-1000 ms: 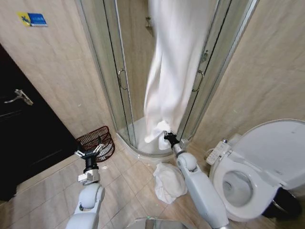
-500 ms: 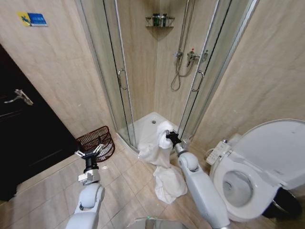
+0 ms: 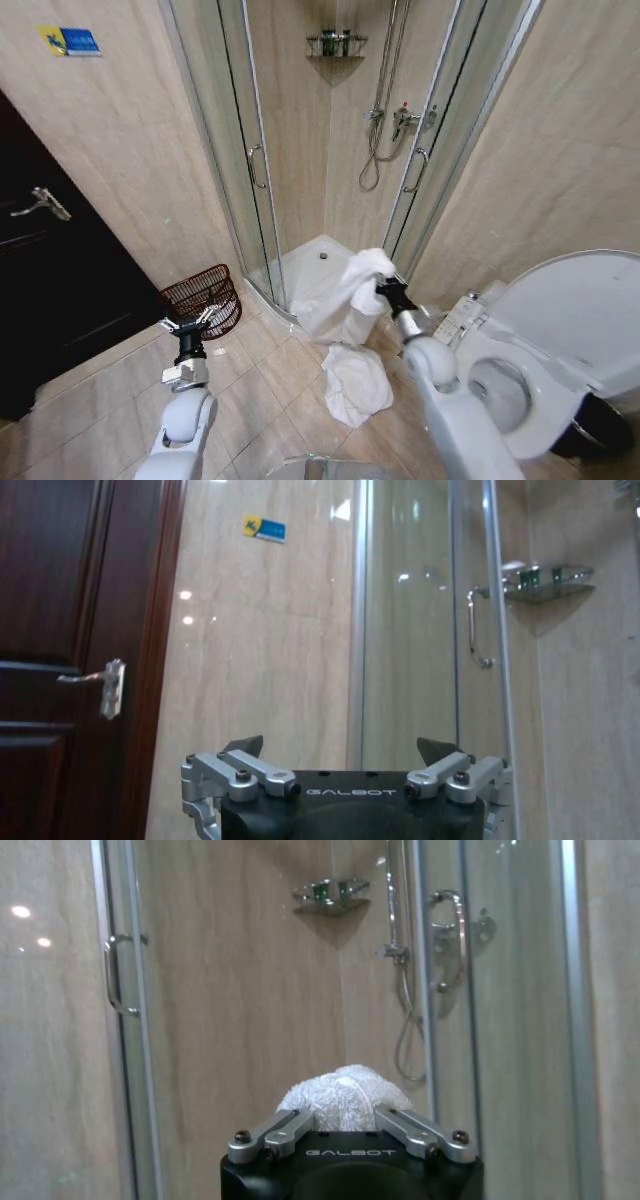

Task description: Discard the used towel into the hamper.

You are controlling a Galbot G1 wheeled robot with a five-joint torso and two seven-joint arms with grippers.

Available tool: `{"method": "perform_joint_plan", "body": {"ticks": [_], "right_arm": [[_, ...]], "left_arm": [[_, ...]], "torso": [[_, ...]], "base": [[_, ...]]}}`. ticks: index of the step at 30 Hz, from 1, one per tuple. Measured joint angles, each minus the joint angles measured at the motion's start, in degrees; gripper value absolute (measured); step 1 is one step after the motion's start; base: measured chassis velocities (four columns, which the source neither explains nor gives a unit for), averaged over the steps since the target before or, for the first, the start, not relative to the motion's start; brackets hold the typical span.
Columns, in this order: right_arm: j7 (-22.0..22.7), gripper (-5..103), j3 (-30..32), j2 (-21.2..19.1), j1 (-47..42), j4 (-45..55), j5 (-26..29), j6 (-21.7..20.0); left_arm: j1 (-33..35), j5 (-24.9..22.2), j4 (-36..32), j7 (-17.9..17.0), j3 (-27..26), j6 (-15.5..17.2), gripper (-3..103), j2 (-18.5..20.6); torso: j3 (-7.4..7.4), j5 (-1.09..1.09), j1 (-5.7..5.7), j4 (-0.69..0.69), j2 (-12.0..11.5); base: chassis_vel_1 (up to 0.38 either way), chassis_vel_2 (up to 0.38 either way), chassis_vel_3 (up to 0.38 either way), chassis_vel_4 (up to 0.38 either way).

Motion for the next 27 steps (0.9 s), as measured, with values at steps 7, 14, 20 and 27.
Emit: {"method": "perform_joint_plan", "body": {"ticks": [7, 14, 20, 27], "right_arm": [[-0.3, 7, 1.7, 0.6, -3.1, 1.5, -1.5, 1.0], [-0.5, 7, 2.4, 1.0, -6.1, 2.0, -2.2, 1.9], [-1.3, 7, 3.3, 2.1, -7.4, 2.4, -2.4, 3.0], [-1.4, 7, 3.7, 4.9, -8.3, 3.4, -3.8, 3.3]], "left_arm": [[0.0, 1.7, 1.7, 0.8, 0.7, -1.0, 100, -1.0], [-0.4, 3.0, 2.7, 0.9, 0.9, -1.7, 100, -1.6], [0.5, 3.3, 1.9, 0.9, 0.9, -1.7, 100, -1.5], [1.1, 3.4, 1.6, -0.4, 0.8, -3.1, 100, 0.2]], "torso": [[0.0, 0.0, 0.0, 0.02, 0.0], [0.0, 0.0, 0.01, 0.02, 0.0], [0.0, 0.01, 0.01, 0.01, 0.0], [0.01, 0.0, 0.01, 0.04, 0.0]], "base": [[0.016, 0.022, 0.026, 0.02], [0.067, 0.076, 0.065, 0.064], [0.083, 0.088, 0.085, 0.096], [0.108, 0.098, 0.116, 0.1]]}}
